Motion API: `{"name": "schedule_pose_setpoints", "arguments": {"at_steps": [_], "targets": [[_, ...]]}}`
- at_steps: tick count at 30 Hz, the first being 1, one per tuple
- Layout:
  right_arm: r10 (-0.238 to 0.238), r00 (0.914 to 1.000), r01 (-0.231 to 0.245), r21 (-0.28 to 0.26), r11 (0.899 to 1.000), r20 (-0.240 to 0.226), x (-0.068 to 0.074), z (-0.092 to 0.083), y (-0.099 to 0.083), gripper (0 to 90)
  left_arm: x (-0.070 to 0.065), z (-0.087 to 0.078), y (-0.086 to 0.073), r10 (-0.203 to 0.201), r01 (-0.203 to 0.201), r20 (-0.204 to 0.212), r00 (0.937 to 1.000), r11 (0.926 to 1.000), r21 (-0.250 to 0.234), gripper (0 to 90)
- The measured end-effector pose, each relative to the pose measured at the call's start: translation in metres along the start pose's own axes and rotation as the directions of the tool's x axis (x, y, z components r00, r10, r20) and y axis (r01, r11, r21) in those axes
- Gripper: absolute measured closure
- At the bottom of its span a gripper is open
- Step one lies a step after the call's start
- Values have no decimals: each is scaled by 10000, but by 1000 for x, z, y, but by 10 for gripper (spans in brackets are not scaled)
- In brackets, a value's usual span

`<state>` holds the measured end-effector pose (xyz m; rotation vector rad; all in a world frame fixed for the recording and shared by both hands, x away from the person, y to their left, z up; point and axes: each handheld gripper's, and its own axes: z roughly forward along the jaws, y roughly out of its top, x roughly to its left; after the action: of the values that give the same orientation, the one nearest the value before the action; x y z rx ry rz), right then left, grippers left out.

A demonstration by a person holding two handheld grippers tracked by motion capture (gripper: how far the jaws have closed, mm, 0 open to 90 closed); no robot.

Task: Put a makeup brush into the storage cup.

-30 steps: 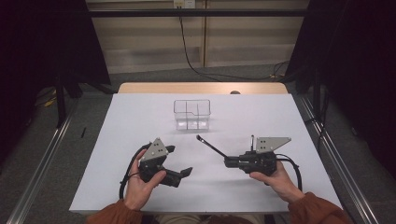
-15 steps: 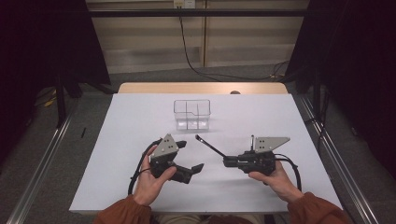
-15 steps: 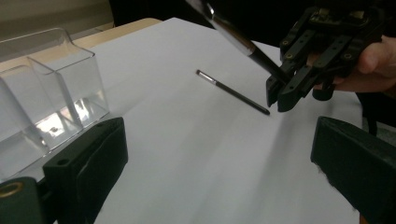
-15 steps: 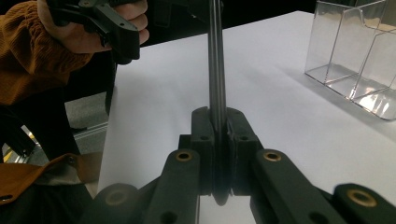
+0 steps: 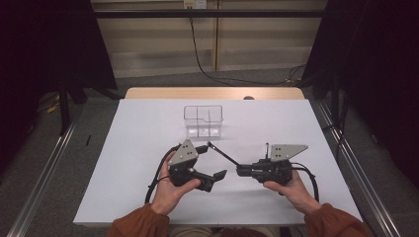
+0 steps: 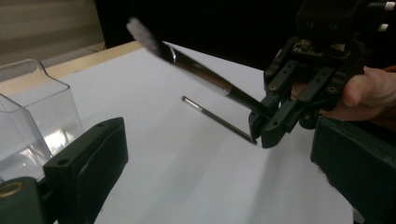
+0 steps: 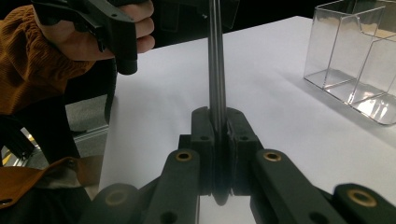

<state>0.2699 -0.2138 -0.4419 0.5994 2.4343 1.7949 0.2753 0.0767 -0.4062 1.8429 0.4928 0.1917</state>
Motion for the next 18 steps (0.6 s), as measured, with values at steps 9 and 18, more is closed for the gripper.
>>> {"name": "schedule_pose_setpoints", "arguments": {"at_steps": [9, 18], "targets": [[8, 10000, -8, -53, 10000, 9, 0, 0, 0, 836, -2, 14, 5, -197, 196, -97, 9998, 9997, -143, 56], [6, 10000, -5, -98, 10000, 61, 0, 0, -1, 837, -4, 17, 7, -258, 243, -301, 9992, 9984, -507, 269]]}}
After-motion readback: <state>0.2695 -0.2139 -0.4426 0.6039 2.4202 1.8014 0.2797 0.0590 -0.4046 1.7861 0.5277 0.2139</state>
